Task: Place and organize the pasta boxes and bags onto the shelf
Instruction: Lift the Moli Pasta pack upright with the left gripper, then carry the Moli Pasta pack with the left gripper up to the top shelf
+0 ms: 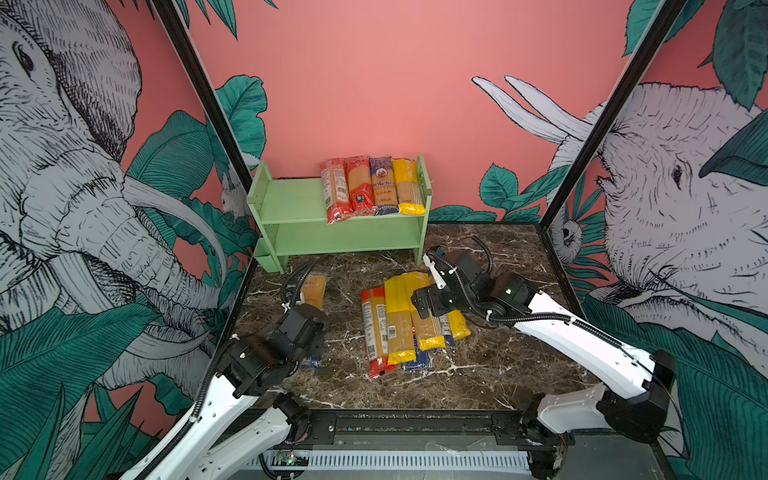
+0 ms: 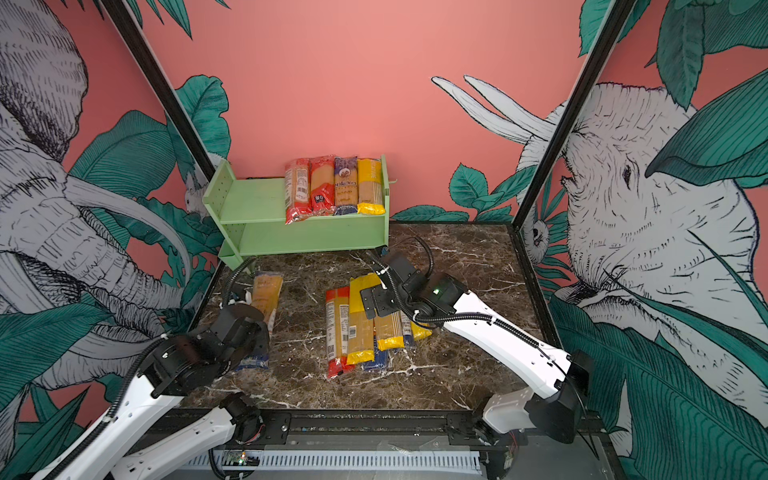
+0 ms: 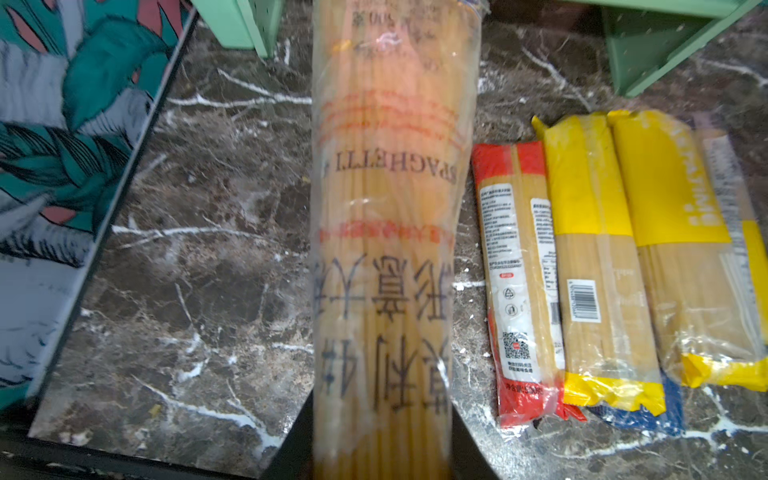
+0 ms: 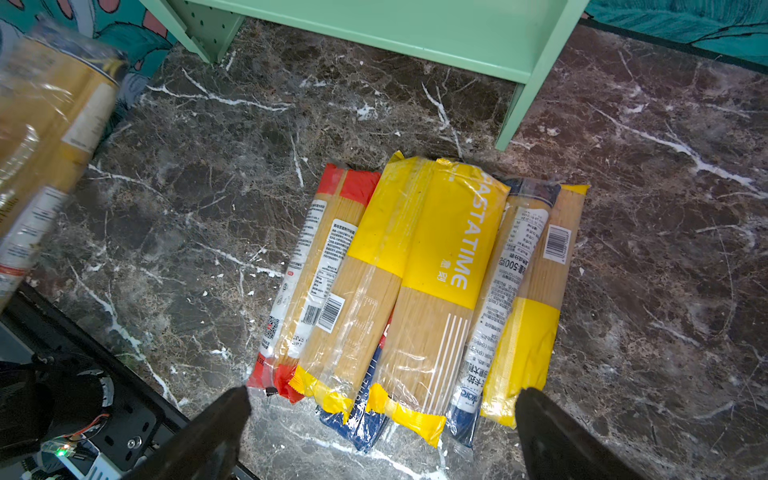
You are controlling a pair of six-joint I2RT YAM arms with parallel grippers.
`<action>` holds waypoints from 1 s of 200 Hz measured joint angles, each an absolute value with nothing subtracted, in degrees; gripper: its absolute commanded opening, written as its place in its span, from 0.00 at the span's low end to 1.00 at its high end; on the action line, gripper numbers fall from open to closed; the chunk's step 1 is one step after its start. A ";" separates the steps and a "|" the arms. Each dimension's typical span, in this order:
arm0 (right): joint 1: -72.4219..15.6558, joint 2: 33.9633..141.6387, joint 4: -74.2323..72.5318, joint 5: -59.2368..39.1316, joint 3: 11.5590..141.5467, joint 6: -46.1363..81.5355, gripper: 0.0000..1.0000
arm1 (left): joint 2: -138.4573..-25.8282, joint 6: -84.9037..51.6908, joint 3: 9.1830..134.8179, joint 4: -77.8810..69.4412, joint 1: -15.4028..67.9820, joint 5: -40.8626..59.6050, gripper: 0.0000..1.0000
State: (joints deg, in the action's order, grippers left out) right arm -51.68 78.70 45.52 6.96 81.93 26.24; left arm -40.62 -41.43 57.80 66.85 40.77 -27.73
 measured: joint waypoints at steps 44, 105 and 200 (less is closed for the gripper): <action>-51.68 78.67 45.60 6.94 82.78 25.69 0.99 | -46.70 -35.73 72.42 68.34 40.77 -32.32 0.00; -51.57 78.48 46.54 7.01 85.71 24.47 0.99 | -61.93 -24.71 91.20 64.25 30.06 -30.02 0.00; -49.67 79.88 48.47 6.98 93.12 21.56 0.99 | -88.25 -18.24 110.15 56.36 8.91 -12.86 0.00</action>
